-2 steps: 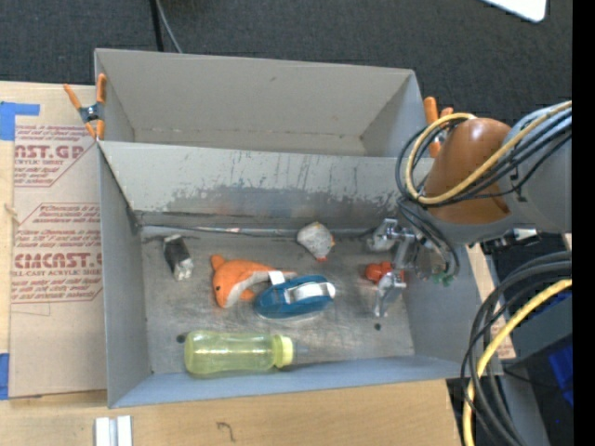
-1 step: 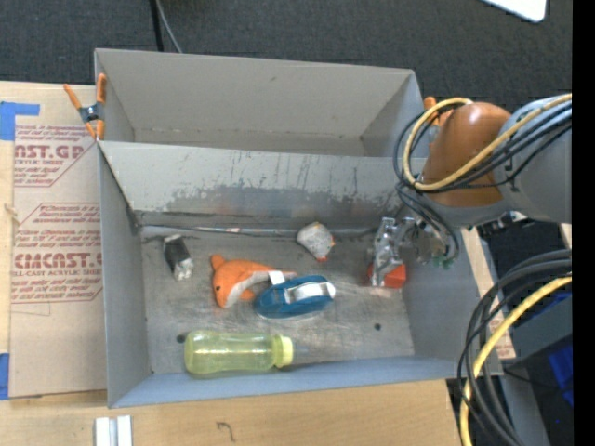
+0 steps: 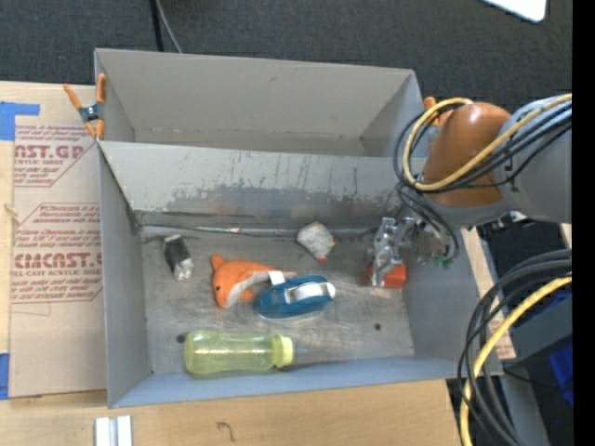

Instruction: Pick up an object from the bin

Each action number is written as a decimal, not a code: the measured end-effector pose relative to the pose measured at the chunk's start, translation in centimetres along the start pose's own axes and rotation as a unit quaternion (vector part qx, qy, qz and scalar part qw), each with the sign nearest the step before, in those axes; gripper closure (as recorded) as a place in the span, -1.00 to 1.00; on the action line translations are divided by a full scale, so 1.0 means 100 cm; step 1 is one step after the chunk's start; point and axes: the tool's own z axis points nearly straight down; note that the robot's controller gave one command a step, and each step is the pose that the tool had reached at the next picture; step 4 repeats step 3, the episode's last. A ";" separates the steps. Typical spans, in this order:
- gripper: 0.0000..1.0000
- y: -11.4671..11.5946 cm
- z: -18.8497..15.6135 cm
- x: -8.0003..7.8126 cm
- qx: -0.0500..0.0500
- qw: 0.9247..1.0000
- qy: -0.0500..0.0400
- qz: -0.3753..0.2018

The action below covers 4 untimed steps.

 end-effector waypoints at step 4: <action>1.00 -0.009 -0.158 -0.008 0.000 1.000 -0.001 0.003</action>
Offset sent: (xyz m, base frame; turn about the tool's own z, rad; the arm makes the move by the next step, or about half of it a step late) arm 0.0022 -0.0044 0.0569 -0.0167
